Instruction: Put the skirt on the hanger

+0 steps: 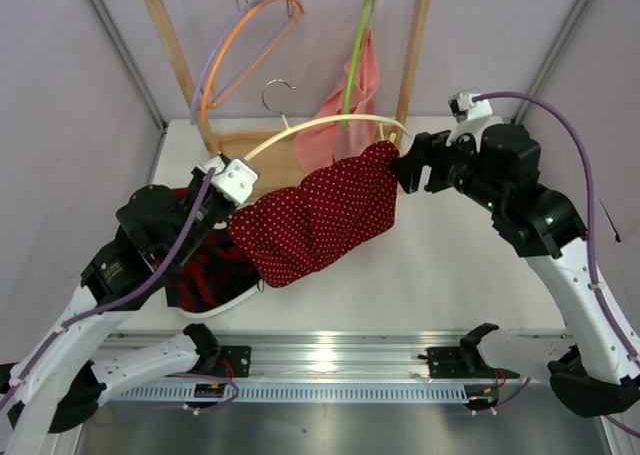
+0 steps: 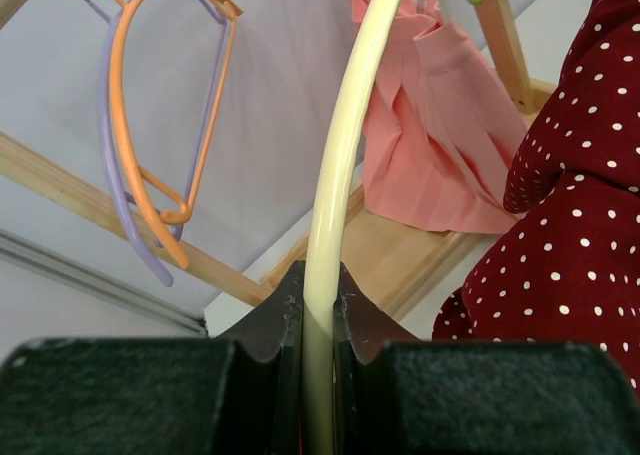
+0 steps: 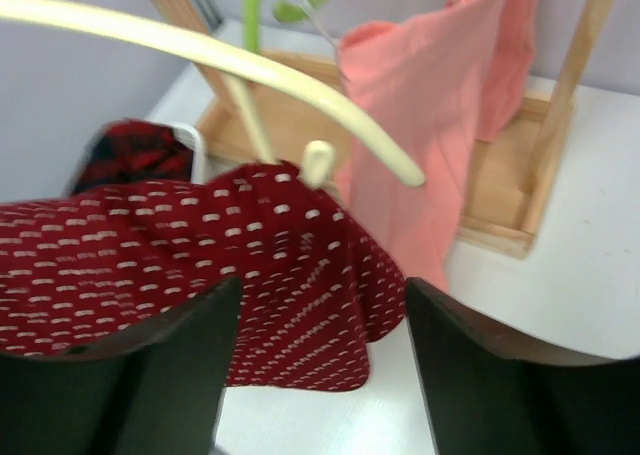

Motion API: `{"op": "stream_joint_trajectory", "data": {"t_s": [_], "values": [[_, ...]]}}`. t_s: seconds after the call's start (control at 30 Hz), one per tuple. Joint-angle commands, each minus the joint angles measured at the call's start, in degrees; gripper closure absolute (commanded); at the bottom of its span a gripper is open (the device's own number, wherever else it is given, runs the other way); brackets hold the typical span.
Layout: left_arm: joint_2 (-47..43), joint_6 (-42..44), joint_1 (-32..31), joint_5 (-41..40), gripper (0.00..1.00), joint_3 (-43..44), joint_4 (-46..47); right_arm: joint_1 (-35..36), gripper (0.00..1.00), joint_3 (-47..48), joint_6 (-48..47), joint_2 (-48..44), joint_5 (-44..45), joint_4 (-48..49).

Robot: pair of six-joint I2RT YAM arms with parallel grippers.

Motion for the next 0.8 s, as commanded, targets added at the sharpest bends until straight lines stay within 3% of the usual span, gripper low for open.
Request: {"op": "stream_joint_trajectory", "data": {"t_s": [0.0,0.13,0.33,0.53,0.63,0.77], "values": [[-0.75,0.72,0.39,-5.02,1.0,1.19,6.62,-0.35,0.2,7.17,4.77,-1.44,-5.78,-0.11],[-0.75,0.73,0.31,-4.67,1.0,1.27,6.79,0.69,0.11,2.98,19.17,-1.0,-13.78,10.43],[-0.66,1.78,0.31,-3.79,1.0,0.13,7.85,7.2,0.04,-5.83,37.36,-0.91,-2.04,28.46],[-0.4,3.1,0.22,-3.17,1.0,-0.92,8.9,9.75,0.04,-5.48,47.14,2.95,2.8,36.02],[-0.4,3.45,0.22,-3.35,1.0,-1.45,9.69,11.69,0.04,-6.35,49.42,3.4,9.82,37.96],[0.22,4.76,0.13,-7.21,1.0,-1.63,10.04,12.57,0.03,-6.28,49.62,4.01,11.69,39.81]]}}
